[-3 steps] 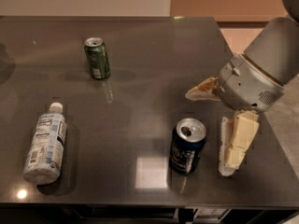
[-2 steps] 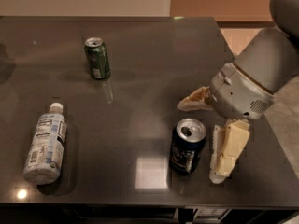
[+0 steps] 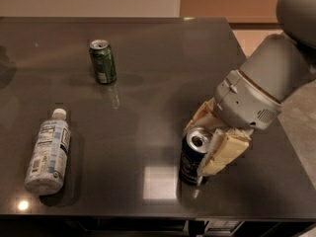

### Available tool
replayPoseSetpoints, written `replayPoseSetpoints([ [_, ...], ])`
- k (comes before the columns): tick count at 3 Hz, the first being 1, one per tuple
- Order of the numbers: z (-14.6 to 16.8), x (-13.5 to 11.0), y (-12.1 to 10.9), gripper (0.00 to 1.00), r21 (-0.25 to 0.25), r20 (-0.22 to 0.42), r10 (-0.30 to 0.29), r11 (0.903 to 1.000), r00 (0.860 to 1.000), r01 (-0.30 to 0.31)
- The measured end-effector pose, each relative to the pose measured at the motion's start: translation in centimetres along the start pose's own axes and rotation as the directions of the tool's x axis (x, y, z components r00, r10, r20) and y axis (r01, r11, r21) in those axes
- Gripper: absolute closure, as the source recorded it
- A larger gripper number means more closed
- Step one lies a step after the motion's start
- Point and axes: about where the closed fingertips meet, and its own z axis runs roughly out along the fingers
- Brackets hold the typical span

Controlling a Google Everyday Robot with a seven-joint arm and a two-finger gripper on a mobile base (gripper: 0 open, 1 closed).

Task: Move pepsi can near blue plastic bottle

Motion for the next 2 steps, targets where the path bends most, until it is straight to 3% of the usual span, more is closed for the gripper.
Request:
replayPoseSetpoints([
  [2,-0.8,-2.8,-1.5,0.93,0.011,0.007,-0.024,0.9997,1.0,0.024],
])
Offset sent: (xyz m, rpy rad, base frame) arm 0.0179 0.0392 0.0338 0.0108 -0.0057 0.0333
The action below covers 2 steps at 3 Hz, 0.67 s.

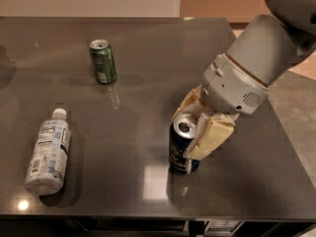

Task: Move pepsi can near blue plastic bottle

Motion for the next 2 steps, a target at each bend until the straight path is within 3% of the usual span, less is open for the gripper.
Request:
replayPoseSetpoints([
  [1,0.4,-2.8,-1.4,1.0,-0.011,0.022,-0.017,0.9998,1.0,0.017],
  [2,1.5,-5.9,-2.6,1.0,-0.041,0.054,-0.041,0.9982,0.998,0.044],
])
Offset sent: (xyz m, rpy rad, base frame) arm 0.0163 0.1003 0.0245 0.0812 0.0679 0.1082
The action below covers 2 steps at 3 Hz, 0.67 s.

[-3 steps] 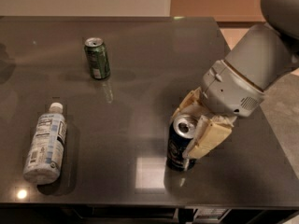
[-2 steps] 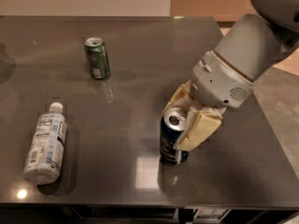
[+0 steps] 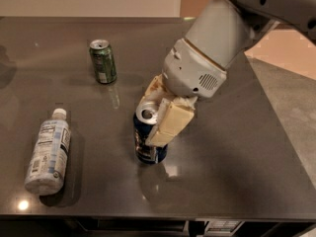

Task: Move pepsi can near blue plastic bottle

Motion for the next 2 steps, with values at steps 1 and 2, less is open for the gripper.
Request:
replayPoseSetpoints([
  [1,1.4,-2.3,-1.1,1.0,-0.028,0.023,-0.015,0.9995,1.0,0.016],
  [2,2.9,-4.1,-1.8,1.0,-0.051,0.026,-0.029,0.9982,0.999,0.031],
])
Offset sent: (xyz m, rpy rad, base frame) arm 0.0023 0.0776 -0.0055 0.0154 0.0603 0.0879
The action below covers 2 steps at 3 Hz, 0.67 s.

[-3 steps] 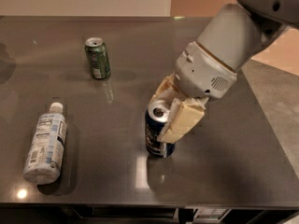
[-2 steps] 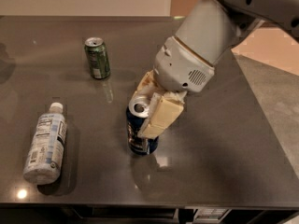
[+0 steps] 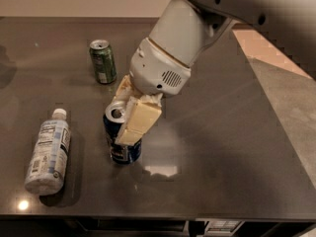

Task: Move pepsi can near blue plastic bottle

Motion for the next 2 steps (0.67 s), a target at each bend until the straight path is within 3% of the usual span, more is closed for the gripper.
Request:
replayPoseSetpoints([
  [2,2.6,-2.4,-1.5,1.0,-0.034,-0.018,-0.026,0.9991,0.999,0.026],
])
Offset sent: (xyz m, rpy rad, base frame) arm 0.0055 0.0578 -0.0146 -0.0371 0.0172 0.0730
